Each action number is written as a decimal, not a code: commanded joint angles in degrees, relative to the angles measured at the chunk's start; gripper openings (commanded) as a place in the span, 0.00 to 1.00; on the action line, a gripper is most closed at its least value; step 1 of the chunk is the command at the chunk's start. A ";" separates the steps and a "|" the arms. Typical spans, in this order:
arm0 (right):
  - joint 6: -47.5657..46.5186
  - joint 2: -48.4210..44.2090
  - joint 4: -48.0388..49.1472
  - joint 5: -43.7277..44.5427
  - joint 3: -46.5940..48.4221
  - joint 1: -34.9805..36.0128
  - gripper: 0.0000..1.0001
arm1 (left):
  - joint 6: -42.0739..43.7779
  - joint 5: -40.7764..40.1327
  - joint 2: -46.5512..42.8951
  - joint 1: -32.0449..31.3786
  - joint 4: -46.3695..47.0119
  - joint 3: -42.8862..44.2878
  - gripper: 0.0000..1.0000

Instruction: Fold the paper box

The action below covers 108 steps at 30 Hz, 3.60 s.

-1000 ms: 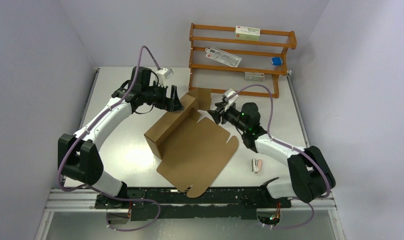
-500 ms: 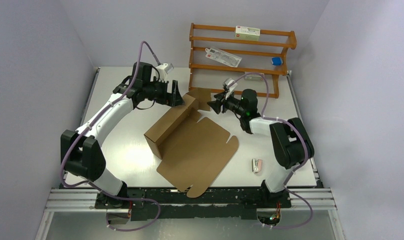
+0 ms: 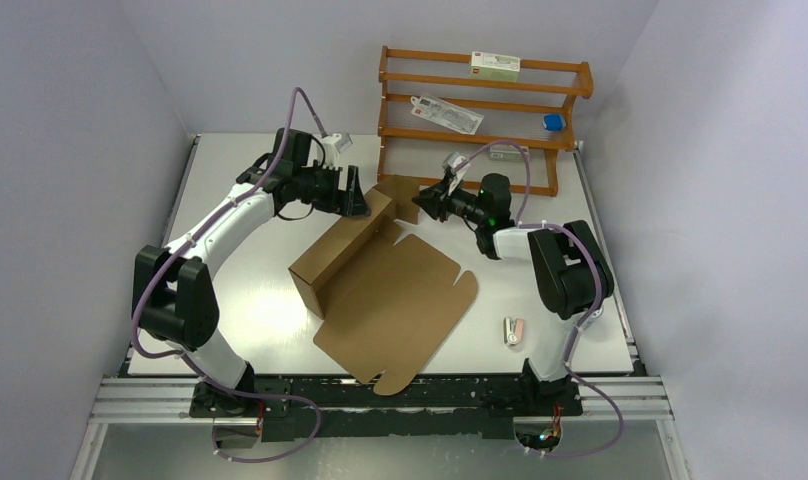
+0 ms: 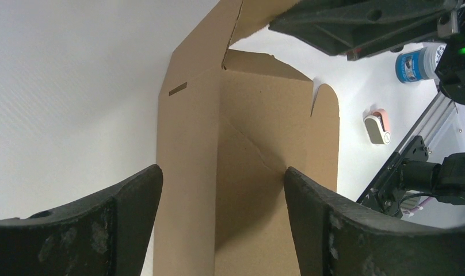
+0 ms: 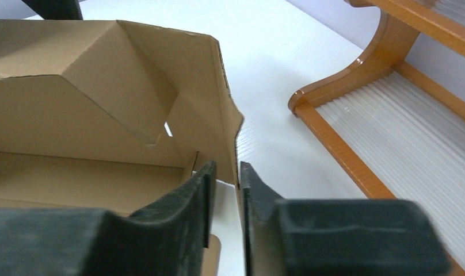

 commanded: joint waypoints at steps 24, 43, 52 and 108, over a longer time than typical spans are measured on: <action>-4.12 -24.09 -4.89 39.04 -20.55 17.40 0.00 | -3.01 -0.84 -1.28 -0.21 3.72 -5.27 0.72; 7.72 -28.77 -3.52 49.84 -24.64 29.62 0.00 | -3.57 -8.05 -4.59 -6.10 5.46 -8.00 0.69; 6.00 -21.83 2.51 53.16 -21.96 32.70 0.02 | -2.70 -4.59 -5.26 -6.45 6.76 -8.55 0.71; -15.73 -6.42 -27.97 -10.51 0.17 -1.08 0.53 | -0.13 -2.90 -2.51 -6.45 3.15 -6.27 0.74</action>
